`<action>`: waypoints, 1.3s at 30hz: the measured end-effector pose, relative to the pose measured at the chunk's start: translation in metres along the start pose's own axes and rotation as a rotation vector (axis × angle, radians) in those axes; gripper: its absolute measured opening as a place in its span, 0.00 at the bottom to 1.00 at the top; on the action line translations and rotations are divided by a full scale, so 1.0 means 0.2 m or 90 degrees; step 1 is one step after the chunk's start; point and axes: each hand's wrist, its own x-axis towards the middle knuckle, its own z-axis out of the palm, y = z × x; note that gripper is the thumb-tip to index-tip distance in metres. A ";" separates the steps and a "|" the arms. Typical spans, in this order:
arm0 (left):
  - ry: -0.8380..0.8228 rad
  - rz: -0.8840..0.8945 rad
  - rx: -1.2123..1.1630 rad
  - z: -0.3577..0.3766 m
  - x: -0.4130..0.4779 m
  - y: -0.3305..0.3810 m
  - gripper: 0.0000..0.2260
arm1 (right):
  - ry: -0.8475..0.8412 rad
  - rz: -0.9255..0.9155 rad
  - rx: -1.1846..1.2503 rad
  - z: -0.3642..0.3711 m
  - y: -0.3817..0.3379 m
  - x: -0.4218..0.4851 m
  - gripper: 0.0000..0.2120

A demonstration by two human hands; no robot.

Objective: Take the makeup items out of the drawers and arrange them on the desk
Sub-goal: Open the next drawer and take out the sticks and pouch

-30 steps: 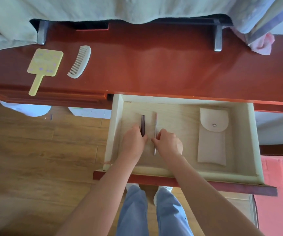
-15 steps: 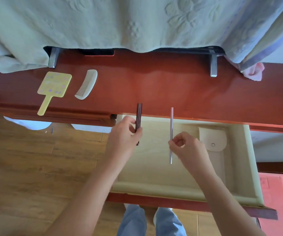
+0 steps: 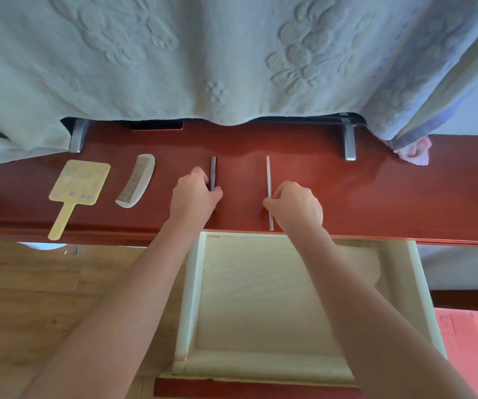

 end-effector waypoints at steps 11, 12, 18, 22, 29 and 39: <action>0.134 0.209 0.107 -0.04 -0.15 0.01 0.14 | 0.104 -0.040 0.049 -0.06 0.14 -0.15 0.08; 0.156 0.270 0.090 -0.03 -0.20 0.01 0.13 | 0.115 -0.045 0.065 -0.09 0.21 -0.20 0.07; 0.026 0.421 -0.019 0.26 -0.59 0.09 0.15 | 0.044 0.098 0.012 -0.10 0.84 -0.45 0.06; -0.207 0.340 -0.060 0.58 -0.77 0.16 0.18 | -0.041 0.195 0.010 -0.05 1.13 -0.47 0.16; -0.388 0.153 -0.193 0.92 -0.85 0.25 0.27 | -0.069 0.192 0.000 0.04 1.20 -0.41 0.21; -0.391 0.122 -0.165 0.96 -0.89 0.26 0.28 | -0.088 0.197 0.073 0.09 1.24 -0.42 0.21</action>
